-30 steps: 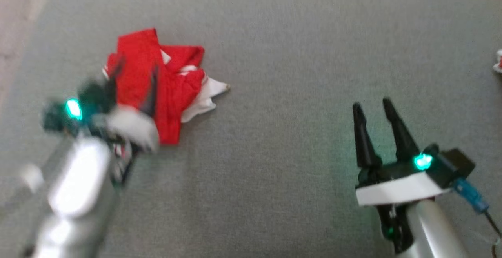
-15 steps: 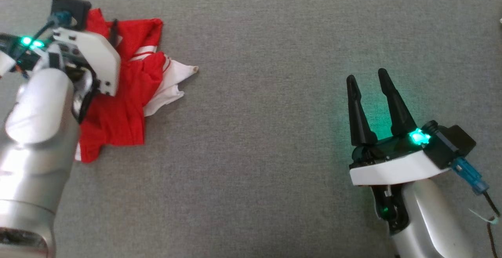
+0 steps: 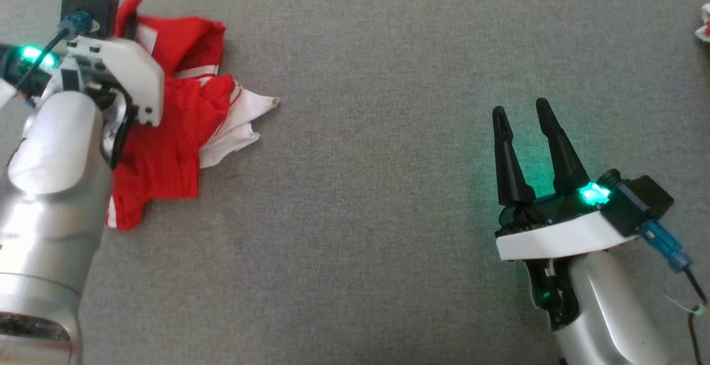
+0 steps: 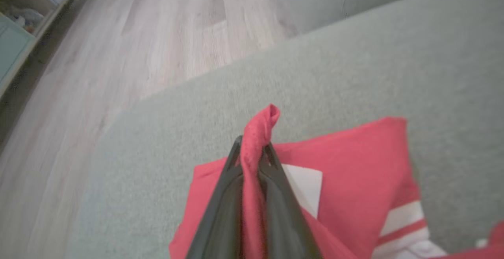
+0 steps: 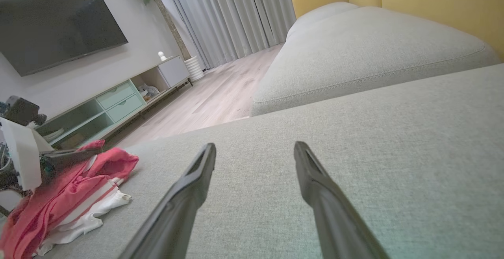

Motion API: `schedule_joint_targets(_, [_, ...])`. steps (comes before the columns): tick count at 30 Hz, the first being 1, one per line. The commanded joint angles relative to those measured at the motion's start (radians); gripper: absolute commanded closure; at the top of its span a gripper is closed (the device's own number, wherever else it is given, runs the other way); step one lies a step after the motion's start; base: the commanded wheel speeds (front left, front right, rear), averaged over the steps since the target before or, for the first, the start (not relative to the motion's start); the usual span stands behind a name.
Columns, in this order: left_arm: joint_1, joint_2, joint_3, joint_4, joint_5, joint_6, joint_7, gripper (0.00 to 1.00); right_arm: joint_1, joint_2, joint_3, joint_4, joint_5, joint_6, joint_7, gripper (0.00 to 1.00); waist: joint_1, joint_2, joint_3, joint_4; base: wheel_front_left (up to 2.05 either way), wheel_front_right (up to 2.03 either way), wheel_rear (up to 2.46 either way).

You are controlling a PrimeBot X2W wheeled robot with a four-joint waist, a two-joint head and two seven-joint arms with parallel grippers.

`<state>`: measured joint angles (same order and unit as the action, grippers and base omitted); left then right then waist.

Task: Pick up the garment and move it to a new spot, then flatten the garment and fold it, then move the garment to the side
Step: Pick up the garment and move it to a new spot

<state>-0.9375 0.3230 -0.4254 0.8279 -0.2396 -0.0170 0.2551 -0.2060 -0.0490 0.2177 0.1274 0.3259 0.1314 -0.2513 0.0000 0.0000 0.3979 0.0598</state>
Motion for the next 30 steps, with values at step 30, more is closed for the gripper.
schedule_joint_targets(30, [-0.102,-0.136,-0.071,-0.442,-0.049,-0.043,-0.257,1.00,0.003,-0.001,0.061,-0.031,0.104,-0.001,-0.010,0.00,0.0000,0.0000,-0.130,-0.203,0.00,0.00,0.00])
